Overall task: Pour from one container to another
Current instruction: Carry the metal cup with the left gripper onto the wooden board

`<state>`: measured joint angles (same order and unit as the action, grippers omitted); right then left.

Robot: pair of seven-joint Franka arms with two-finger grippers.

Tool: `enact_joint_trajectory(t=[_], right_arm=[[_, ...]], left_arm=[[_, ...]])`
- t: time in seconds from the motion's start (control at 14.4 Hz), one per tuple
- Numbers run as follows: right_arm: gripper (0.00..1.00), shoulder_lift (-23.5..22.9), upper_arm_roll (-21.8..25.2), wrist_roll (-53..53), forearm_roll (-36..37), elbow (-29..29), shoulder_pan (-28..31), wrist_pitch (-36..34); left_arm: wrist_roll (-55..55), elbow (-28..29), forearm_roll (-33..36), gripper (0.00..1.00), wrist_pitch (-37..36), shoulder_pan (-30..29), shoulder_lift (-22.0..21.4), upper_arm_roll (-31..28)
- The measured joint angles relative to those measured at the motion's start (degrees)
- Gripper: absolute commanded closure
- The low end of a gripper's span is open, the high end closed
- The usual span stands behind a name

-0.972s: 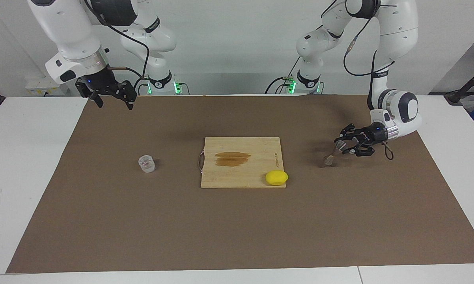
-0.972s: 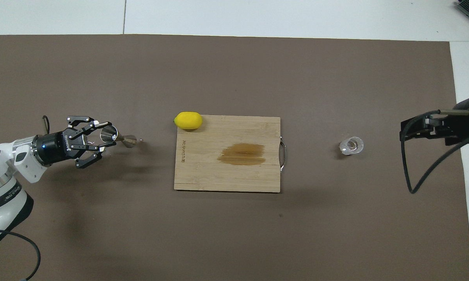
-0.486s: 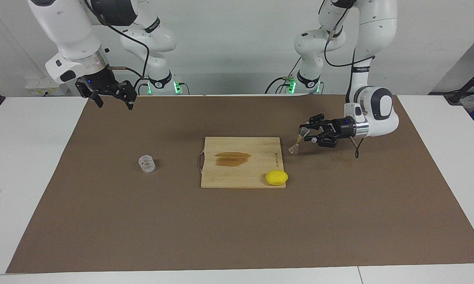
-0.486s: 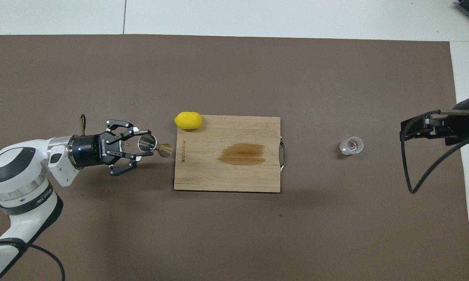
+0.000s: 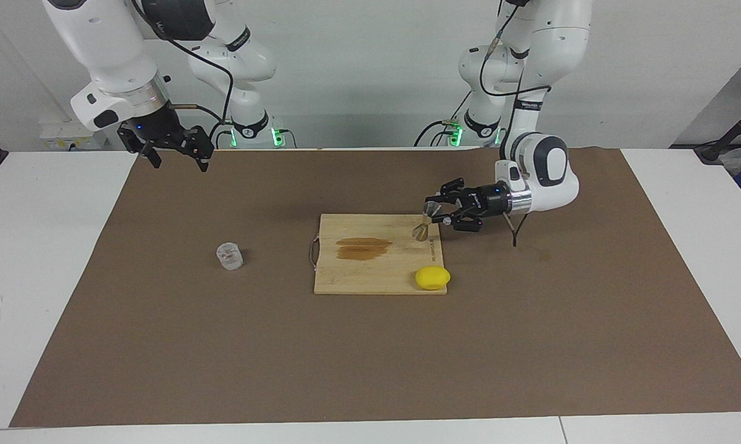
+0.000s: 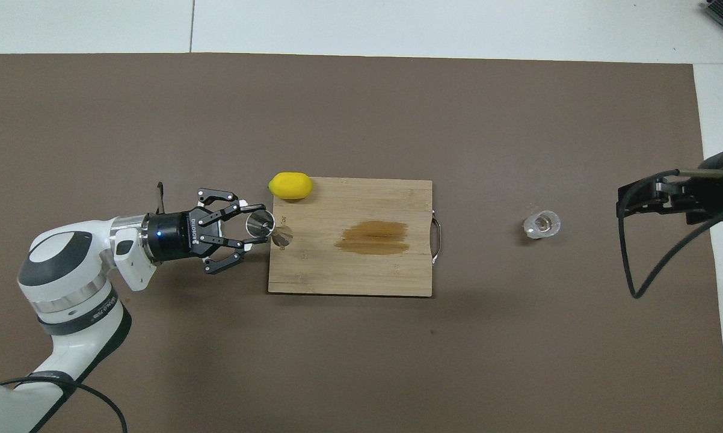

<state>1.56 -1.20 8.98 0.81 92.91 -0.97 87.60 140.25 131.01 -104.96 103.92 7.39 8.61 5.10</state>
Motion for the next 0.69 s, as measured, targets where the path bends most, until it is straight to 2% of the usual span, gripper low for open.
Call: enact_joint_trajectory(t=[0.28,0.42,0.69], right_arm=[[0.0,0.0,0.0,0.0,0.0,0.01,0.01,0.0],[0.0,0.0,0.03,0.0,0.0,0.02,0.04,0.0],[0.0,0.0,0.2,1.9,0.0,0.28,0.55,0.65]], left_arm=[[0.83,-0.11,-11.95,0.65,11.64,11.6,-0.52,0.06],[4.6,-0.33,-18.34,0.65,16.19,16.54,-0.51,0.11],[9.3,-2.39,-22.33,0.65,21.46,19.45,-0.06,0.06]])
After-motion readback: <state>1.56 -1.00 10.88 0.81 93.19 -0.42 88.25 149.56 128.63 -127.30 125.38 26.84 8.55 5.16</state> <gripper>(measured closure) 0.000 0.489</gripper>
